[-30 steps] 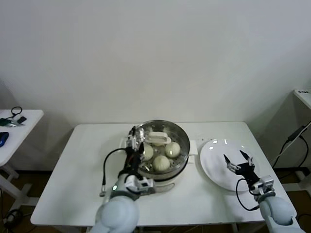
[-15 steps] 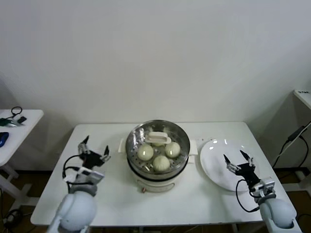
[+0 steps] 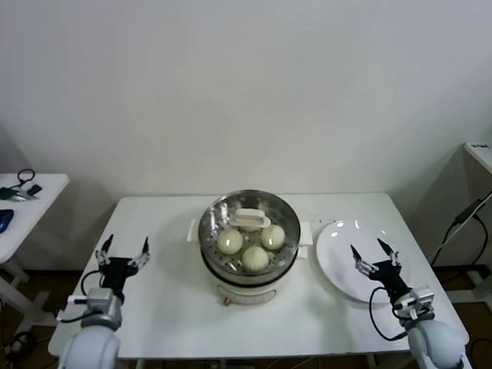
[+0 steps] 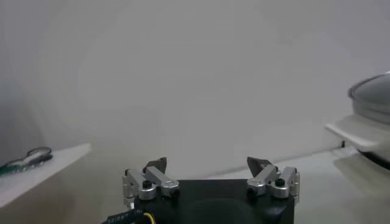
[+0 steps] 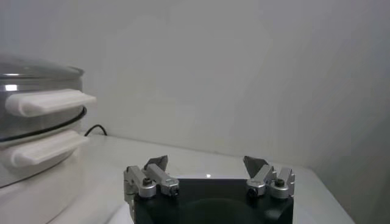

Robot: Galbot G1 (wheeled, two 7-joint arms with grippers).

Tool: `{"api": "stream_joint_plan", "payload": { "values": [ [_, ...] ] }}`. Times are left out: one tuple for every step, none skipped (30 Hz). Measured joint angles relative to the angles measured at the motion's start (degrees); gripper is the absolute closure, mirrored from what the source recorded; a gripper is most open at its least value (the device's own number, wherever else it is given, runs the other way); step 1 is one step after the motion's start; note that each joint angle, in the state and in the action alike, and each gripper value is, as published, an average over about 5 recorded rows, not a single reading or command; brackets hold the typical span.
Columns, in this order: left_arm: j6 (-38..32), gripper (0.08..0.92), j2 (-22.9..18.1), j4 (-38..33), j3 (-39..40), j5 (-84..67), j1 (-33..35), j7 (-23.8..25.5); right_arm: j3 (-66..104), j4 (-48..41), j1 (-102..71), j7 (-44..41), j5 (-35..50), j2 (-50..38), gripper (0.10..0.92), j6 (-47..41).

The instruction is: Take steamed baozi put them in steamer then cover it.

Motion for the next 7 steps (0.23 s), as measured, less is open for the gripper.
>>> {"api": "stream_joint_plan", "payload": {
  "values": [
    [-0.78,0.177,-0.18,0.31,-0.34,-0.51,0.14,0.01,0.0,0.19,-0.03,0.06,0.02,0.01,0.203,0.01],
    [-1.46,0.177,-0.31,0.56,-0.66,-0.92,0.24,0.03,0.0,0.38,-0.05,0.12,0.03,0.02,0.203,0.02],
    [-2.03,0.177,-0.42,0.76,-0.95,-1.27,0.31,0.08,0.0,0.57,-0.06,0.16,0.03,0.03,0.203,0.02],
    [-2.5,0.177,-0.51,0.94,-1.24,-1.59,0.36,0.14,0.0,0.75,-0.08,0.2,0.03,0.03,0.203,0.02],
    [-2.87,0.177,-0.59,1.14,-1.53,-1.87,0.4,0.22,0.0,0.91,-0.09,0.23,0.02,0.04,0.203,0.02],
    [-3.05,0.177,-0.63,1.22,-1.67,-2.01,0.43,0.27,0.0,1.0,-0.09,0.25,0.01,0.04,0.203,0.02],
    [-3.19,0.177,-0.66,1.31,-1.81,-2.15,0.45,0.32,0.0,1.08,-0.1,0.26,0.0,0.05,0.203,0.02]
  ]
}}
